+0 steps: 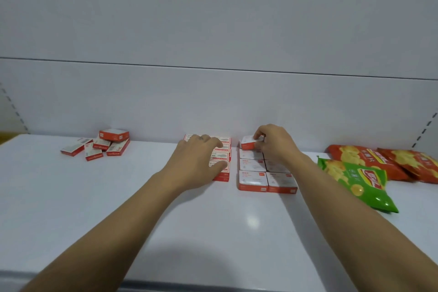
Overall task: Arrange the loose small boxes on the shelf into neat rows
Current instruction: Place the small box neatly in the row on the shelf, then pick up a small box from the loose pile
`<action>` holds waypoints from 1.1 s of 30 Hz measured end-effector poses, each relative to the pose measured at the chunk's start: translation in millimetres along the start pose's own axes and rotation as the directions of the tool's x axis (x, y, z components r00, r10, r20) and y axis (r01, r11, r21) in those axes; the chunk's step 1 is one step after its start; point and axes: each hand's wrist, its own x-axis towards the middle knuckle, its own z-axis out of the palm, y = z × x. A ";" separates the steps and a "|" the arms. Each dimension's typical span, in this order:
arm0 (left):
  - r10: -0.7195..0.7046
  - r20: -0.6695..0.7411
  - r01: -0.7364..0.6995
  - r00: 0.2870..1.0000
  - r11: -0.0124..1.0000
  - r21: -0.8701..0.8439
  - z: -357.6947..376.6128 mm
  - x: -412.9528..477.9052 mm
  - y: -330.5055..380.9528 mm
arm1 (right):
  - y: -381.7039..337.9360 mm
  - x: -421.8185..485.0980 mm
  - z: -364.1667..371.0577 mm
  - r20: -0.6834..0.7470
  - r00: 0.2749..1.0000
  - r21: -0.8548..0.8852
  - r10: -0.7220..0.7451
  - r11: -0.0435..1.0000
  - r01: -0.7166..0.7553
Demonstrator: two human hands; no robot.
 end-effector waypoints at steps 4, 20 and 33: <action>-0.005 0.000 0.005 1.000 1.000 -0.011 3.5 2.2 -3.3 | 0.4 7.9 9.0 -0.017 0.999 -0.051 -0.029 0.998 0.028; -0.054 0.017 0.053 0.998 0.997 0.054 6.9 2.2 -17.1 | -18.1 9.4 2.8 0.094 0.996 -0.346 -0.003 0.938 0.036; -0.200 -0.076 0.202 0.977 0.979 0.016 -30.3 -18.7 -107.4 | -155.2 -4.8 -6.0 0.091 0.943 -0.148 -0.320 0.932 0.330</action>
